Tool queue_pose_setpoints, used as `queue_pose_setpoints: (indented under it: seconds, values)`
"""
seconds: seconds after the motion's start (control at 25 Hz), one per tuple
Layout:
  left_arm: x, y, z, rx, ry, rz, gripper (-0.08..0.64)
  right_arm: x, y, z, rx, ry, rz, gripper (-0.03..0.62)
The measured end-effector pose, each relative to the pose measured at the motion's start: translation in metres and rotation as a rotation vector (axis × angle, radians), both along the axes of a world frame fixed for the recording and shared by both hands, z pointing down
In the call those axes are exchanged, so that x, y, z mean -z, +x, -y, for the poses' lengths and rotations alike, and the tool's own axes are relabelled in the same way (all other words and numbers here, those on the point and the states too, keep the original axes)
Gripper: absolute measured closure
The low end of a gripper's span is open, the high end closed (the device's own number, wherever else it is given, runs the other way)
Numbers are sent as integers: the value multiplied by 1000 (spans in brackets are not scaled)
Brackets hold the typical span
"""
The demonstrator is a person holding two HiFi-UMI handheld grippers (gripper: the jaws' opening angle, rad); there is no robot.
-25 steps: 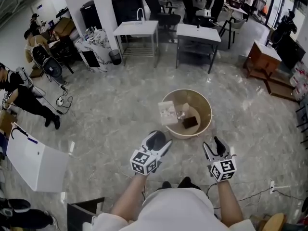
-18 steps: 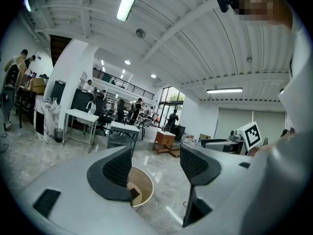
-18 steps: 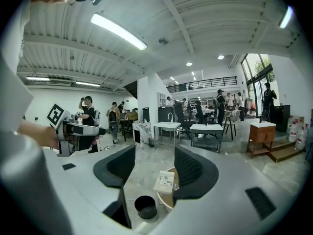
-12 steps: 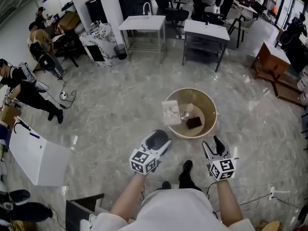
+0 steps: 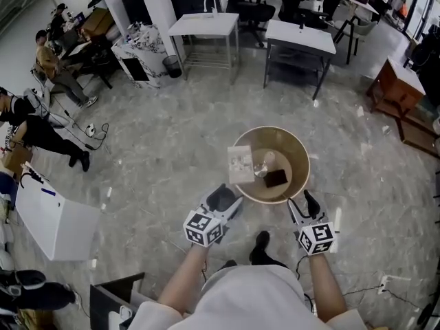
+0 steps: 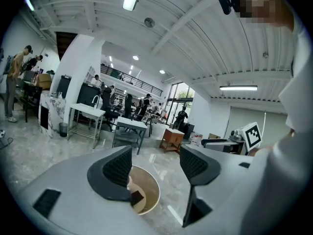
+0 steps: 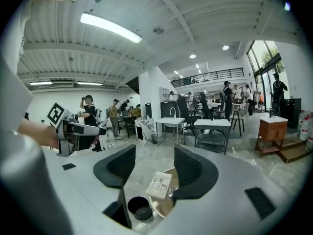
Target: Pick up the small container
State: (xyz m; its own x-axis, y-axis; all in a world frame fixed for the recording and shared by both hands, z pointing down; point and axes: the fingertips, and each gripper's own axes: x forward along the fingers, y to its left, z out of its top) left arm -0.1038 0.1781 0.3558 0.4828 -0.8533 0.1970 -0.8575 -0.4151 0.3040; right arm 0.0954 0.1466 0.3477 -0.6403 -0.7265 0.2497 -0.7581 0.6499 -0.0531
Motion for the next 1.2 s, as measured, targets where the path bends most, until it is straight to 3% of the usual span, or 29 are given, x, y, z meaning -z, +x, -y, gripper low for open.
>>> queue_pose_setpoints:
  seconds: [0.64, 1.2]
  values:
    - [-23, 78, 116, 13, -60, 44, 252, -37, 59, 121, 59, -64, 29, 337]
    - [-40, 63, 201, -41, -95, 45, 252, -57, 46, 191, 11, -113, 2, 337]
